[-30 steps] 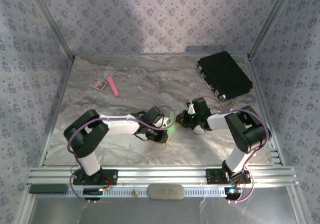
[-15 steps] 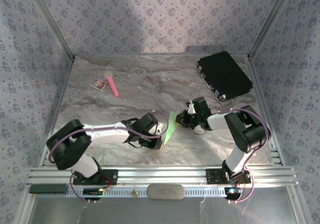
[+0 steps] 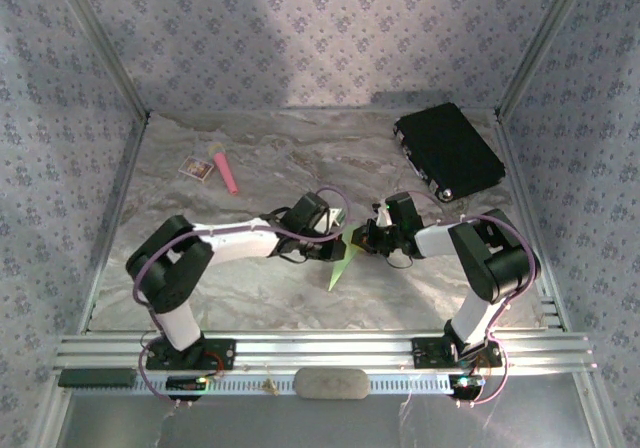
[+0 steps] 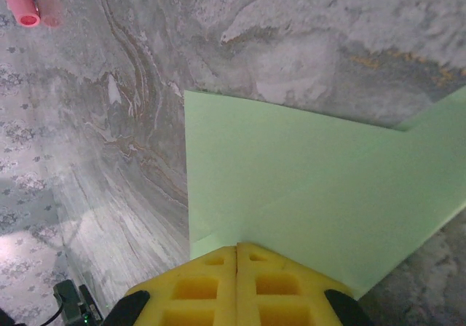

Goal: Fold a paper plane with a square sheet of paper (pick it up from the middle)
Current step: Fold the wing for the fifth time at the center of the table.

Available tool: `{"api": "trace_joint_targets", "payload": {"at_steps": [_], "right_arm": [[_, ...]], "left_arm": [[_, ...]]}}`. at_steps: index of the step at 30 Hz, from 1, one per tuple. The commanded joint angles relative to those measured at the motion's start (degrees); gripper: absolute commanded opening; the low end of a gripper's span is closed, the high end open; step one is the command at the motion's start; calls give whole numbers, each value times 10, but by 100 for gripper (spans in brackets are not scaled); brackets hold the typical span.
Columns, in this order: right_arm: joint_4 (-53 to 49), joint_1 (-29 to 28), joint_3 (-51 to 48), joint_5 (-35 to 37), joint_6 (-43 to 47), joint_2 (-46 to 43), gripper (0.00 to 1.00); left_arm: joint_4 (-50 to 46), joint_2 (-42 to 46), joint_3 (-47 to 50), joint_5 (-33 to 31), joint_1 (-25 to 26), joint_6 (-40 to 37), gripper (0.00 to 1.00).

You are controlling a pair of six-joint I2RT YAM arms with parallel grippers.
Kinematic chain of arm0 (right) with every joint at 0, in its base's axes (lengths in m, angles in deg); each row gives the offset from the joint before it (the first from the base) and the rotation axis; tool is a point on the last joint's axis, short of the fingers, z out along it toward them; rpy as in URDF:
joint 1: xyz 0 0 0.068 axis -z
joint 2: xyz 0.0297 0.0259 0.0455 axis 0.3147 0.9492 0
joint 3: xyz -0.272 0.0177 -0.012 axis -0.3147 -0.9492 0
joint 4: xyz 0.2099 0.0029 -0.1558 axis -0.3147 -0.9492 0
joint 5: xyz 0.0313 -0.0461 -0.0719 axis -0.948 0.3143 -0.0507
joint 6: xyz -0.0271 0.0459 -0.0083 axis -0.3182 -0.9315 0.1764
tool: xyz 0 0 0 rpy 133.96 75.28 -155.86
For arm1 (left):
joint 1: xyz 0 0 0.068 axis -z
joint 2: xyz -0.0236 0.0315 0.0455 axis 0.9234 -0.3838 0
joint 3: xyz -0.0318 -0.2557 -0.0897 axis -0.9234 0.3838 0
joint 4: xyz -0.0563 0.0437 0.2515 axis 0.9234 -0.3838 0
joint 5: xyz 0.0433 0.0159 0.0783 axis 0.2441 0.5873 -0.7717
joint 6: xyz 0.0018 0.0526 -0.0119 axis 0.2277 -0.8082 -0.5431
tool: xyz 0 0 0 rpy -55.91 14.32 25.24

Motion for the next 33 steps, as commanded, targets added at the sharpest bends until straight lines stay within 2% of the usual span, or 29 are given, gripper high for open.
{"api": "trace_joint_targets", "payload": {"at_steps": [1,12,19,25,33], "right_arm": [[-32,7,-11,22,4,17,0],[-24,7,-17,23,-4,20,0],[-6,9,-27,19,-7,25,0],[7,12,-32,12,-3,35,0],[6,18,-29,6,2,37,0]], "left_arm": [[14,-29,-31,19,2,1,2],[4,-86,-63,38,17,-15,4],[-29,-109,-55,7,18,-23,4],[-37,-81,-17,6,22,-16,4],[-50,-9,41,21,37,-17,10]]}}
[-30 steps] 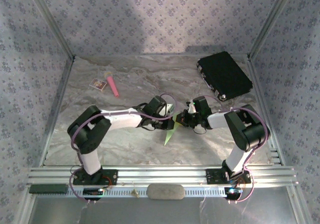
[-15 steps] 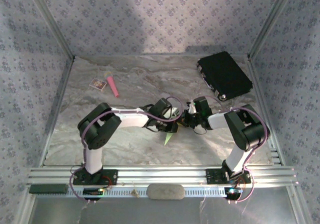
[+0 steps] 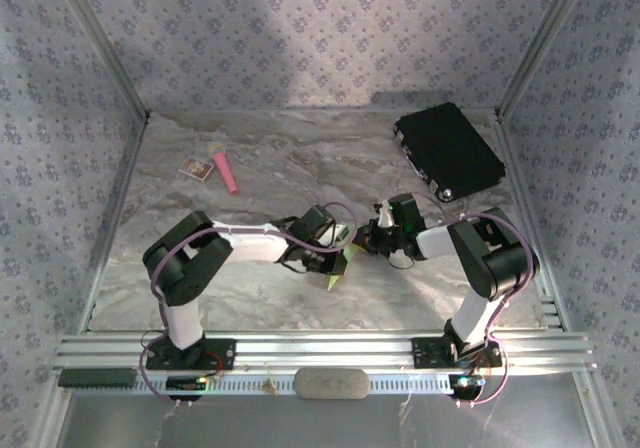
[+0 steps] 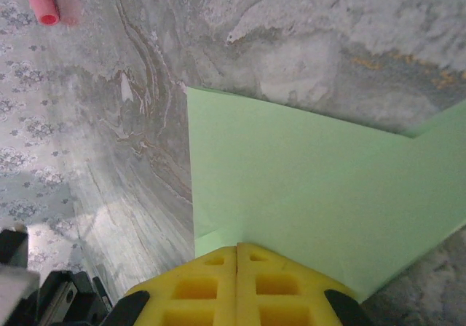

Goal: Fold a paper plane with a square sheet of paper (pick it up from the middle)
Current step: Fold the wing for the fifth time at the center of the table.

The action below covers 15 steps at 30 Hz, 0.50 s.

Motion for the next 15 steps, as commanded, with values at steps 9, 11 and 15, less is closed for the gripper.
{"api": "trace_joint_targets", "payload": {"at_steps": [9,11,15], "right_arm": [[-21,-1,-1,5,55,11,0],[-31,-5,14,1,69,-3,0],[-113,-17,45,22,107,-76,3]], "left_arm": [[-48,147,106,-110,57,44,9],[-42,187,117,-158,56,53,10],[-39,231,124,-200,33,55,13]]}}
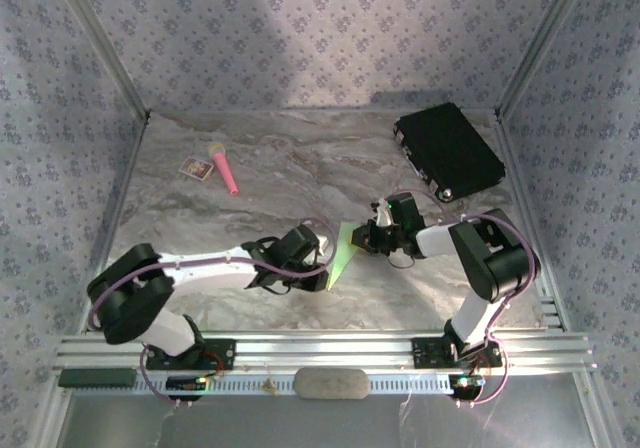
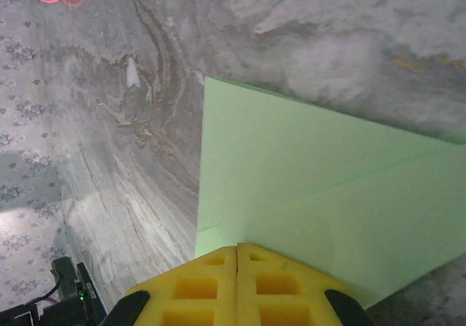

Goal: Fold a paper plane with a square sheet of paper (pick it up from the middle)
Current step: Fold the wing for the fifth time at the center of the table.

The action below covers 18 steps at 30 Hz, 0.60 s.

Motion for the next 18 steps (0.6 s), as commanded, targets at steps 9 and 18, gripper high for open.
{"api": "trace_joint_targets", "payload": {"at_steps": [9,18], "right_arm": [[-219,2,-27,166,61,-249,24],[-161,-12,-84,146,-53,-252,33]], "left_arm": [[57,-40,-39,67,-126,0,27],[46,-125,-123,151,-143,-11,27]]}}
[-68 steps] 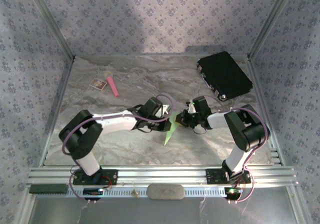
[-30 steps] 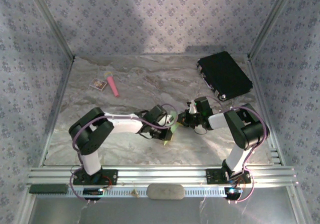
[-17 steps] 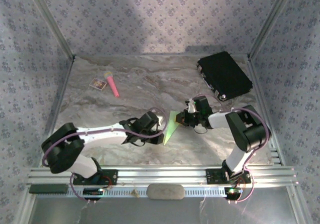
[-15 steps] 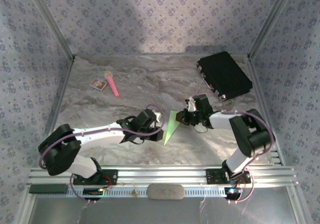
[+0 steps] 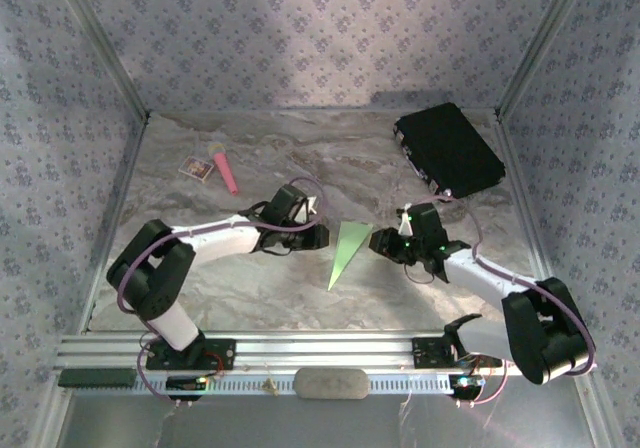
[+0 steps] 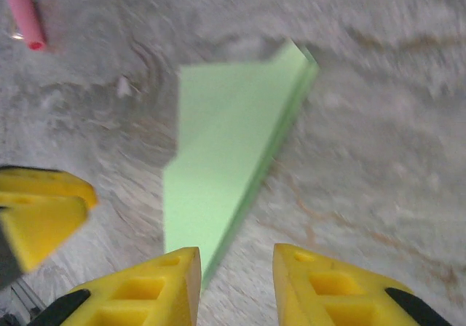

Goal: Fold a paper plane with a square sheet of paper (pick it up from the middle)
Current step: Fold the wing for the fifth time at the center of the table, then turn over the paper at the center of the table.

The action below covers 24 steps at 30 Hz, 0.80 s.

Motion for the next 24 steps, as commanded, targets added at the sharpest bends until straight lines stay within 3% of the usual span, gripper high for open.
{"api": "trace_joint_targets", "payload": {"at_steps": [1,5,10,16,24], "right_arm": [[6,-17,10,-3,-32,23,33],[17,-27,32,-35,-26,62,33],[8,-48,49,-18,-21,84,32],[17,-56,53,-28,-19,102,19],[19,-61,51,-31,-18,112,19]], "left_arm": [[-6,-23,-27,59,-1,-19,27],[-23,-48,-42,88,0,-28,27],[-37,-64,-51,88,0,-33,22],[-37,-88,-55,97,7,-34,19],[-31,-112,-57,110,9,-34,20]]}}
